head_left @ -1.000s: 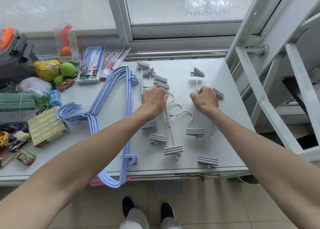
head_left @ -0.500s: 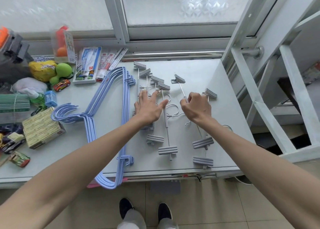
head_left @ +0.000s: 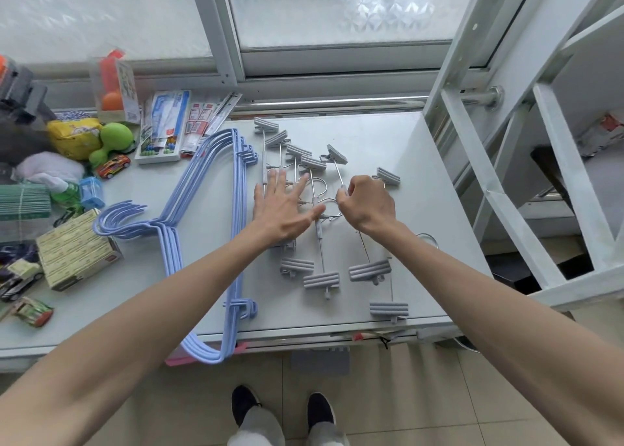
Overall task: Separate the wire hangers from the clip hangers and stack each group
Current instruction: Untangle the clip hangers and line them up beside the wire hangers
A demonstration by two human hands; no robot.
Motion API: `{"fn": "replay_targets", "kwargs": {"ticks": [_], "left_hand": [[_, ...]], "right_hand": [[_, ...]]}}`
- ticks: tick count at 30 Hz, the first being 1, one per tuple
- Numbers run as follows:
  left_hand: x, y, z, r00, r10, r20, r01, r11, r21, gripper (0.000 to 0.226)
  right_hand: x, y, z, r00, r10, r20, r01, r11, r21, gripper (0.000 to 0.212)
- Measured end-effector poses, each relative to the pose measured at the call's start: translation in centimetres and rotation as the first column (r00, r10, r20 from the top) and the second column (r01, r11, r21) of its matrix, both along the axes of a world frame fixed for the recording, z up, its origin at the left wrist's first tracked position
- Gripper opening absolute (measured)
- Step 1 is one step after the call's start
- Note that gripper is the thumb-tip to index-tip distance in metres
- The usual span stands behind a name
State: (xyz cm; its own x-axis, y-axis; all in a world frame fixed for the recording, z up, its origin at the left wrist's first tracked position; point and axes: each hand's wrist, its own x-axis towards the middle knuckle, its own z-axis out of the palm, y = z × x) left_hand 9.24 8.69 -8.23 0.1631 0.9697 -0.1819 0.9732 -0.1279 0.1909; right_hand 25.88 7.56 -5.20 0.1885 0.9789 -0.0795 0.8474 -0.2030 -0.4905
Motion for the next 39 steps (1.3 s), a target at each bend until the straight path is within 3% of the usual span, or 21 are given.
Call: {"fn": "replay_targets", "kwargs": {"ticks": [2,17,23,25,28,31,34,36,39], "left_hand": [[-0.1,-0.2,-0.2,0.999,-0.041,-0.034,0.040,0.999,-0.021,0.082],[3.7,2.0,-0.4,0.993,0.120,0.016,-0.119,0.992,-0.051,0.075],[3.6,1.2,-0.3,0.982,0.070,0.177,-0.103,0.977,0.185,0.057],[3.5,0.5,-0.5,0.982,0.026,0.185,-0.064,0.977,0.203,0.061],[3.7,-0.8,-0.7,0.988,-0.033,0.149,-0.006,0.968,0.252,0.066],[5.1,-1.9,-0.5,0.990,-0.098,0.102,0.060,0.946,0.319,0.064],[6.5,-1.9,-0.4,0.991,-0.116,0.062,0.098,0.967,0.237,0.066],[6.8,-1.3,-0.5,0.993,-0.116,0.035,0.110,0.984,0.138,0.068],[6.7,-0.3,-0.4,0.987,-0.153,0.044,0.151,0.988,0.036,0.068]], "right_hand": [[0.0,-0.2,-0.3,1.000,0.019,0.019,-0.018,1.000,-0.024,0.033],[0.7,-1.7,-1.4,0.985,0.143,0.099,-0.143,0.990,-0.008,0.029],[1.2,-1.8,-1.2,0.974,0.219,0.050,-0.219,0.976,-0.007,0.040],[1.8,-1.4,-0.8,0.986,0.164,-0.016,-0.163,0.984,0.068,0.042],[3.2,-0.4,-0.4,0.990,-0.116,-0.079,0.128,0.977,0.171,0.027],[4.5,0.0,-0.5,0.975,-0.216,0.054,0.219,0.973,-0.069,0.035],[5.2,-0.2,-0.6,0.987,-0.148,0.061,0.158,0.965,-0.209,0.021],[5.5,-0.1,-0.5,0.991,-0.131,0.016,0.132,0.972,-0.193,0.012],[5.8,0.5,-0.5,0.987,-0.153,-0.053,0.148,0.985,-0.089,0.023]]}}
